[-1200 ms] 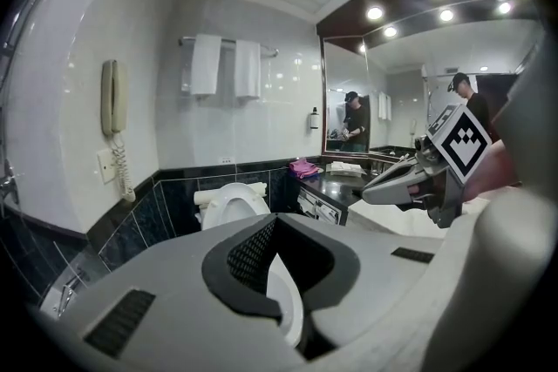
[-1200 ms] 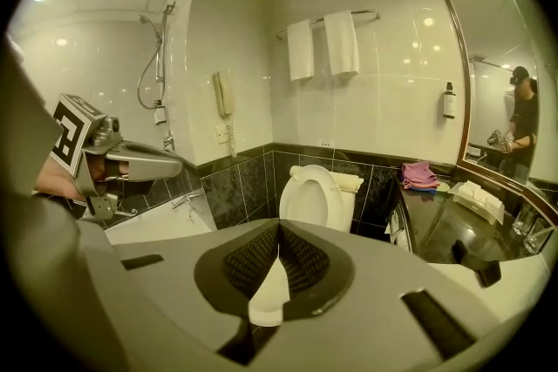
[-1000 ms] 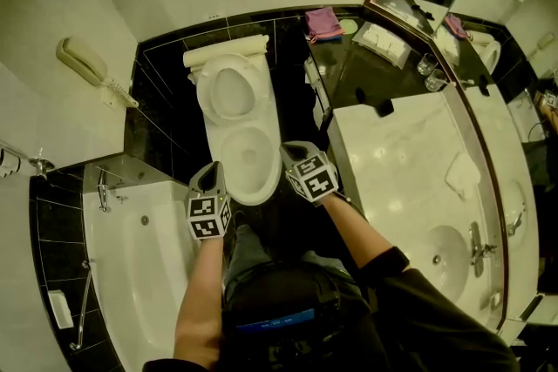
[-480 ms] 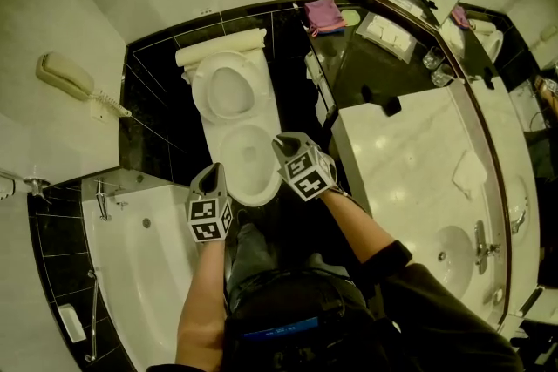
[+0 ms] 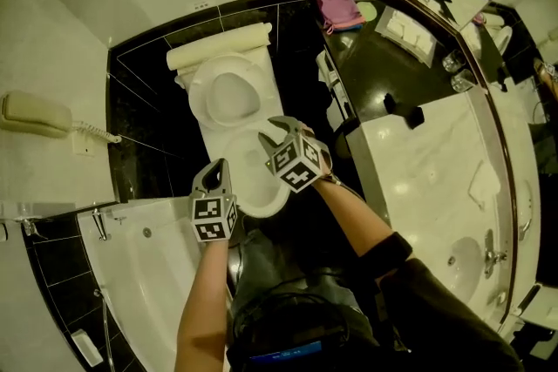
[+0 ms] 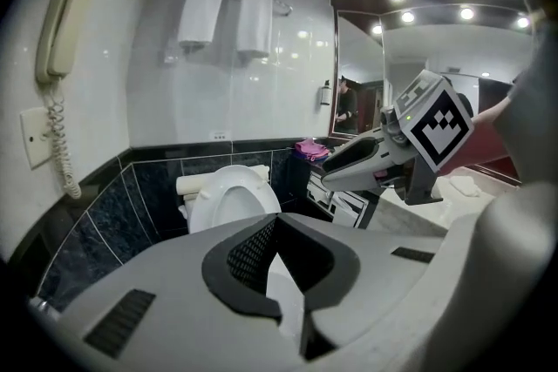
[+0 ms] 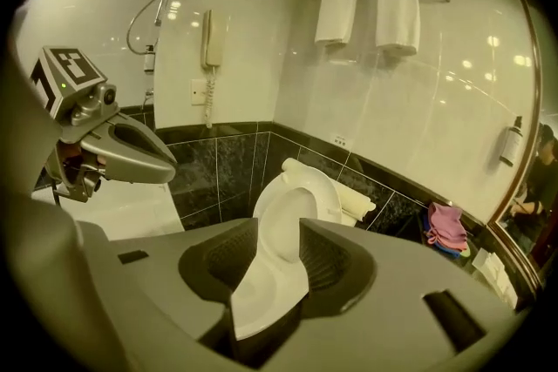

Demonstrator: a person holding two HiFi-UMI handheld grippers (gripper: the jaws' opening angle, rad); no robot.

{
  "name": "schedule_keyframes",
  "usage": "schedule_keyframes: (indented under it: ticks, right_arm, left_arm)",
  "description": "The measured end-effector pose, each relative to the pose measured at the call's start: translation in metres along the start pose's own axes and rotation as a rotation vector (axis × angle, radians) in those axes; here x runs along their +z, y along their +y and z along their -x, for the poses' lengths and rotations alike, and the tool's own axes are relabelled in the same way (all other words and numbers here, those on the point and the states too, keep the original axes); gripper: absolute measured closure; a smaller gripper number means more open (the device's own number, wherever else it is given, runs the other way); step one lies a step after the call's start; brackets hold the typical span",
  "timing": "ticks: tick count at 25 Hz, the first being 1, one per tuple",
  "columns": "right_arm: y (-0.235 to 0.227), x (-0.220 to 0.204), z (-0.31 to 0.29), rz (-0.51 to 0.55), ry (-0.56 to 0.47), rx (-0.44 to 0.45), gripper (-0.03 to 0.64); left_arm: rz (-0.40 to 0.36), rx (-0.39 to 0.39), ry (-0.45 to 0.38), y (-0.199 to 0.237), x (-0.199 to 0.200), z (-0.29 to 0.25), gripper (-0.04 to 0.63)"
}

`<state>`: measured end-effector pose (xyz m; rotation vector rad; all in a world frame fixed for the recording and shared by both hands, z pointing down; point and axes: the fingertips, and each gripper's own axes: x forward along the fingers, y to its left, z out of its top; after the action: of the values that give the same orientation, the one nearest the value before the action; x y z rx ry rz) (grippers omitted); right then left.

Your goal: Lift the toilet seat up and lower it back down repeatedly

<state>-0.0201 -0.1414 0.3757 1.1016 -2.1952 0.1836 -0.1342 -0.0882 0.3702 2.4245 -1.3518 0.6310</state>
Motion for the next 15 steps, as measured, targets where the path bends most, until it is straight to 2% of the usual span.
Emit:
schedule_keyframes:
  ticks: [5,15]
  right_arm:
    - [-0.026,0.012,-0.069,0.11,0.051,-0.004,0.403]
    - [-0.075,0.04,-0.186,0.396,0.123,-0.064,0.393]
  left_arm:
    - [0.0,-0.015,0.004,0.038,0.001,-0.058,0.606]
    - [0.004,-0.035,0.033,0.099,-0.011,-0.156,0.606]
